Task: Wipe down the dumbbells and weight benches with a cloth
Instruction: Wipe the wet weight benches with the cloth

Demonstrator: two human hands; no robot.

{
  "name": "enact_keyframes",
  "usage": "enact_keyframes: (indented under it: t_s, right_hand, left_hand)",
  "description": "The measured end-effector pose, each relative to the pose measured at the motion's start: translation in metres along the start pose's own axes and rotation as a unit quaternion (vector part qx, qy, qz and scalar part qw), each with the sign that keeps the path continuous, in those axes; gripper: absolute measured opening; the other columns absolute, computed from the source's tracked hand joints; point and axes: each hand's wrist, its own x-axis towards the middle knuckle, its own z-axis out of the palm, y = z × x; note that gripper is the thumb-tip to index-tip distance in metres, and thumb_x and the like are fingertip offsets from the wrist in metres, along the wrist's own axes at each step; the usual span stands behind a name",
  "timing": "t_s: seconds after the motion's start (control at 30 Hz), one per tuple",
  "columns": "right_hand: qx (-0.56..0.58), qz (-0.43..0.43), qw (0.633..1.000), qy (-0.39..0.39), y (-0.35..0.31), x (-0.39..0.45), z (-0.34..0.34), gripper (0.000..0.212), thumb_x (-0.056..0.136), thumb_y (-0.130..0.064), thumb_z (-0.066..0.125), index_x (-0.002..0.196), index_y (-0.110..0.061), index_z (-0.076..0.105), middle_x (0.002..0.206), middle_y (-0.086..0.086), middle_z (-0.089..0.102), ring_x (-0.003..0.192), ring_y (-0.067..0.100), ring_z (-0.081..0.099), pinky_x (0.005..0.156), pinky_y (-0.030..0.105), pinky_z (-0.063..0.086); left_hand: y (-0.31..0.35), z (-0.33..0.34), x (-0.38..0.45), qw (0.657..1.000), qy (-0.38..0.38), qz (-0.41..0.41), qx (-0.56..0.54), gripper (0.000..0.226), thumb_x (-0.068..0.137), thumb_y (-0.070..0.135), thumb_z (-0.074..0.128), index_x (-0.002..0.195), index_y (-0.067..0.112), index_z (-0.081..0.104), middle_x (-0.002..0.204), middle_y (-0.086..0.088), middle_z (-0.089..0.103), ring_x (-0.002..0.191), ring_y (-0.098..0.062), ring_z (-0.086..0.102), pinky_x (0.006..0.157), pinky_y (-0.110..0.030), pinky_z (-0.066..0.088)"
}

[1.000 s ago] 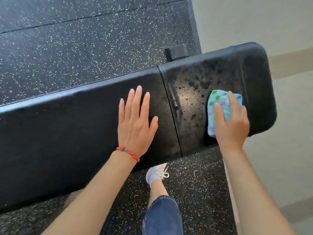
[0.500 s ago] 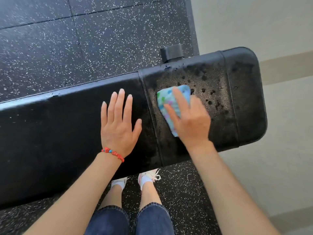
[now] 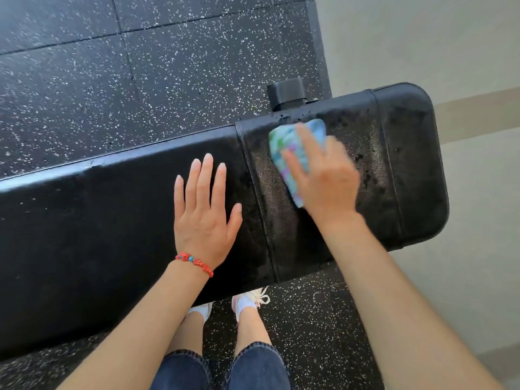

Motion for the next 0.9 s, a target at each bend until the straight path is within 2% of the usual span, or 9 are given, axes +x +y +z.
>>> enact_keyframes:
  t_s: [0.1,0.17,0.3,0.43,0.5,0.63,0.67,0.77,0.9]
  right_hand:
    - [0.046,0.203,0.978,-0.016,0.026,0.030,-0.005,0.039,0.090,-0.038,0.051,0.122,-0.018,0.059,0.096,0.019,0.061,0.084,0.033,0.060,0.063,0.032,0.045]
    - [0.046,0.265,0.963,-0.027,0.017,0.034,0.000,0.040,0.092,-0.039,0.048,0.127,-0.020,0.055,0.107,0.018,0.058,0.095,0.033,0.057,0.068,0.032,0.041]
    - [0.076,0.100,0.992,-0.020,-0.043,0.016,0.006,0.033,0.086,-0.036,0.050,0.105,-0.015,0.067,0.077,0.013,0.061,0.061,0.026,0.058,0.047,0.028,0.044]
    - [0.083,-0.006,0.996,-0.044,-0.037,0.020,0.010,0.038,0.085,-0.042,0.047,0.103,-0.016,0.068,0.071,0.009,0.060,0.057,0.022,0.057,0.042,0.026,0.044]
    - [0.019,0.013,1.000,-0.016,-0.006,0.031,0.005,0.038,0.086,-0.044,0.046,0.104,-0.017,0.068,0.073,0.011,0.061,0.059,0.024,0.058,0.044,0.024,0.041]
    - [0.043,0.218,0.972,-0.082,0.030,0.045,-0.006,0.042,0.094,-0.043,0.041,0.131,-0.023,0.047,0.113,0.015,0.055,0.101,0.029,0.054,0.071,0.032,0.041]
    - [0.035,0.212,0.974,-0.070,0.024,0.040,-0.006,0.041,0.094,-0.041,0.042,0.129,-0.022,0.049,0.111,0.015,0.056,0.099,0.028,0.055,0.069,0.031,0.040]
    - [0.035,0.097,0.995,-0.014,-0.012,0.009,-0.004,0.035,0.087,-0.039,0.050,0.110,-0.017,0.065,0.080,0.012,0.060,0.064,0.023,0.057,0.048,0.025,0.038]
    - [0.071,-0.016,0.997,-0.038,-0.025,-0.026,-0.009,0.034,0.087,-0.039,0.053,0.108,-0.016,0.066,0.070,0.008,0.055,0.057,0.021,0.053,0.046,0.029,0.043]
  left_hand:
    - [0.001,0.001,-0.001,1.000,0.000,-0.003,-0.002,0.056,0.094,0.034,0.035,0.141,0.004,0.031,0.147,-0.021,0.031,0.138,-0.033,0.021,0.114,-0.049,0.012]
    - [0.002,0.000,0.000,1.000,0.002,-0.003,0.000,0.056,0.093,0.033,0.036,0.140,0.003,0.031,0.147,-0.021,0.032,0.138,-0.034,0.022,0.114,-0.050,0.014]
    - [0.002,0.000,-0.001,1.000,0.004,0.001,0.005,0.056,0.093,0.032,0.037,0.140,0.001,0.033,0.147,-0.022,0.032,0.138,-0.034,0.022,0.114,-0.051,0.014]
    - [0.002,0.001,-0.001,1.000,0.007,0.002,0.005,0.056,0.093,0.032,0.037,0.140,0.001,0.034,0.147,-0.022,0.032,0.138,-0.034,0.022,0.114,-0.050,0.014]
    - [0.002,0.001,-0.001,1.000,0.012,0.002,0.005,0.056,0.092,0.031,0.038,0.139,0.001,0.036,0.146,-0.022,0.033,0.138,-0.034,0.023,0.114,-0.050,0.015]
    - [0.003,-0.001,-0.002,1.000,0.015,0.002,0.007,0.056,0.093,0.031,0.039,0.139,0.000,0.036,0.146,-0.022,0.033,0.138,-0.035,0.024,0.114,-0.051,0.015]
    - [0.003,-0.002,-0.002,1.000,0.016,0.003,0.007,0.055,0.093,0.031,0.038,0.139,0.000,0.036,0.146,-0.023,0.033,0.138,-0.035,0.023,0.114,-0.051,0.015]
    - [0.003,-0.002,-0.001,1.000,0.013,0.005,0.009,0.055,0.093,0.031,0.038,0.139,-0.001,0.035,0.146,-0.024,0.032,0.137,-0.035,0.023,0.114,-0.051,0.015]
    - [0.003,-0.002,-0.002,1.000,0.011,0.008,0.013,0.055,0.093,0.030,0.038,0.138,-0.002,0.035,0.146,-0.025,0.032,0.137,-0.036,0.023,0.113,-0.051,0.015]
